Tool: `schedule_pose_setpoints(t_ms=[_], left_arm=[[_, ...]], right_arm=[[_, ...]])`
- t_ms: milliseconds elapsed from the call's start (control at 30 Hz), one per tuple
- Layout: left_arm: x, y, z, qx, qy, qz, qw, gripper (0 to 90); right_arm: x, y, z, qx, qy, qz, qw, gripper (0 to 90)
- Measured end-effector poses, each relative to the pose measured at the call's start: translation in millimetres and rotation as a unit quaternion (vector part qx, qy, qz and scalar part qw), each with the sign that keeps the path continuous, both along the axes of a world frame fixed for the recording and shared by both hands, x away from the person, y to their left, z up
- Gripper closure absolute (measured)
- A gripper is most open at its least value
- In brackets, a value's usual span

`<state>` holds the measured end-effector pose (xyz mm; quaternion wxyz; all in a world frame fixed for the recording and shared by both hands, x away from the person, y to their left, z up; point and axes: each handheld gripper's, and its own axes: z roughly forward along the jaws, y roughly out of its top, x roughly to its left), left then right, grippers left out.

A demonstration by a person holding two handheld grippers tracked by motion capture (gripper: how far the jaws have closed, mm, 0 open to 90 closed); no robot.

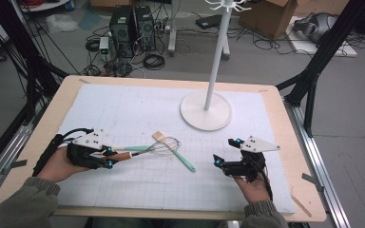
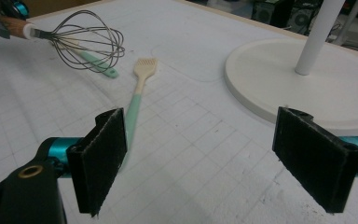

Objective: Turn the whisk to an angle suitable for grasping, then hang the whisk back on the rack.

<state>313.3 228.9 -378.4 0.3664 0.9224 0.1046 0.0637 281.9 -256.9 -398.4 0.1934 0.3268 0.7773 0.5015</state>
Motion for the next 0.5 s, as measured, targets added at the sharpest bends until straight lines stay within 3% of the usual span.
schedule_pose_setpoints(t_ms=[233, 500], left_arm=[[2.1, -5.6, 2.0, -0.002, 0.002, -0.007, 1.0, 70.5], [4.8, -11.1, 2.9, -0.001, 0.004, -0.012, 0.9999, 70.5]], right_arm=[[-1.5, -0.2, 2.5, 0.001, -0.002, 0.006, 1.0, 16.7], [-1.9, 1.4, 8.2, -0.004, 0.0, 0.034, 0.9994, 16.7]])
